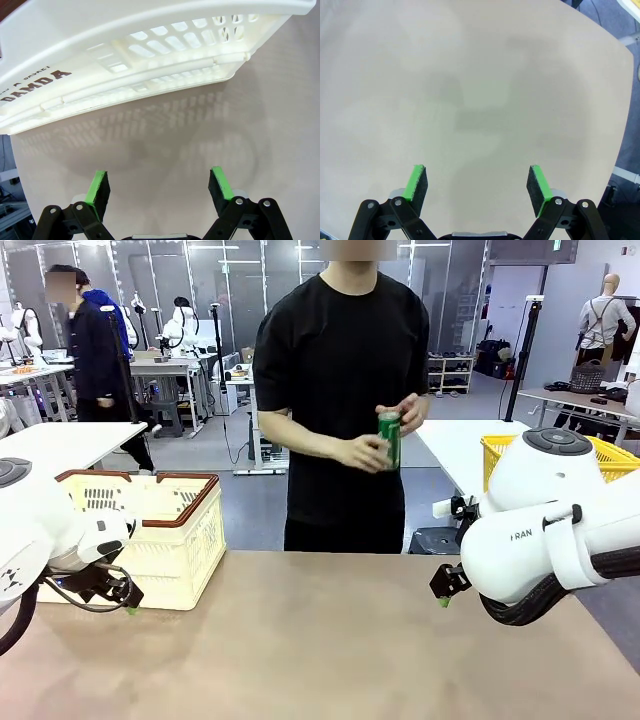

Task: Place the drinks into the Shopping basket.
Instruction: Pick up one drink and place it into the Shopping basket.

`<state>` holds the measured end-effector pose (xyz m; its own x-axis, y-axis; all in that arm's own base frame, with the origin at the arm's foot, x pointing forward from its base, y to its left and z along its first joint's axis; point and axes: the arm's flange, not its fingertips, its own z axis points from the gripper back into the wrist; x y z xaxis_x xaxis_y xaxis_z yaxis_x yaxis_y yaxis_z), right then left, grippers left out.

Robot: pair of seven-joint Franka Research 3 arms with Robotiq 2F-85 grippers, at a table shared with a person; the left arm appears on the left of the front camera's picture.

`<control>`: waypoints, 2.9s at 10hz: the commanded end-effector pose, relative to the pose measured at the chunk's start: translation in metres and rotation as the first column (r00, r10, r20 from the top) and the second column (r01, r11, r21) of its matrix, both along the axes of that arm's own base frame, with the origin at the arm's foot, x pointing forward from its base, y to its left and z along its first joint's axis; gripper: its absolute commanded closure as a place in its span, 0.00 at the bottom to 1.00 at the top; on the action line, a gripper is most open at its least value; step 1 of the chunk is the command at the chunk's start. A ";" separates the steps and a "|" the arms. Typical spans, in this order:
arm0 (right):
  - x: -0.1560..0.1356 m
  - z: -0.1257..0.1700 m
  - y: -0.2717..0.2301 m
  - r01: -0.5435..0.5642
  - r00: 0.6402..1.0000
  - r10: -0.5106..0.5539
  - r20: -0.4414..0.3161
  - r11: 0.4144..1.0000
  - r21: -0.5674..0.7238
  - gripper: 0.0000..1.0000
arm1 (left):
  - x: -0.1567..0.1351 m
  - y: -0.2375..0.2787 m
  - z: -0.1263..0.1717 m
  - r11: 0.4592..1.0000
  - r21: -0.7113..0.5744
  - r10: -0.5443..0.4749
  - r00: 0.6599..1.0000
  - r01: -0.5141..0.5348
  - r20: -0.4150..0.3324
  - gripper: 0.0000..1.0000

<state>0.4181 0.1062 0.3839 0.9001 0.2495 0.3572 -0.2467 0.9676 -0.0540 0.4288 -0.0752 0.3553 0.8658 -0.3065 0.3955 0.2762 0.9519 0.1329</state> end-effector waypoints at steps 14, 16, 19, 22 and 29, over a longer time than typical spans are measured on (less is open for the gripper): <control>0.000 -0.001 0.001 -0.006 1.000 0.006 -0.003 1.000 0.002 0.00 | 0.000 0.000 -0.001 1.000 0.000 0.002 1.000 -0.002 -0.004 0.00; 0.000 -0.001 0.001 -0.006 1.000 0.006 -0.003 1.000 0.002 0.00 | 0.000 0.000 -0.001 1.000 0.000 0.002 1.000 -0.002 -0.004 0.00; 0.000 -0.001 0.001 -0.006 1.000 0.006 -0.003 1.000 0.002 0.00 | 0.000 0.000 0.000 1.000 0.000 0.000 1.000 0.000 0.000 0.00; 0.000 -0.001 0.001 -0.006 1.000 0.006 -0.003 1.000 0.002 0.00 | -0.018 -0.022 0.014 0.993 -0.041 -0.113 0.993 0.114 0.019 0.00; 0.000 -0.001 0.001 -0.006 1.000 0.006 -0.003 1.000 0.002 0.00 | -0.059 -0.123 0.080 0.869 -0.019 -0.491 0.866 0.495 0.099 0.00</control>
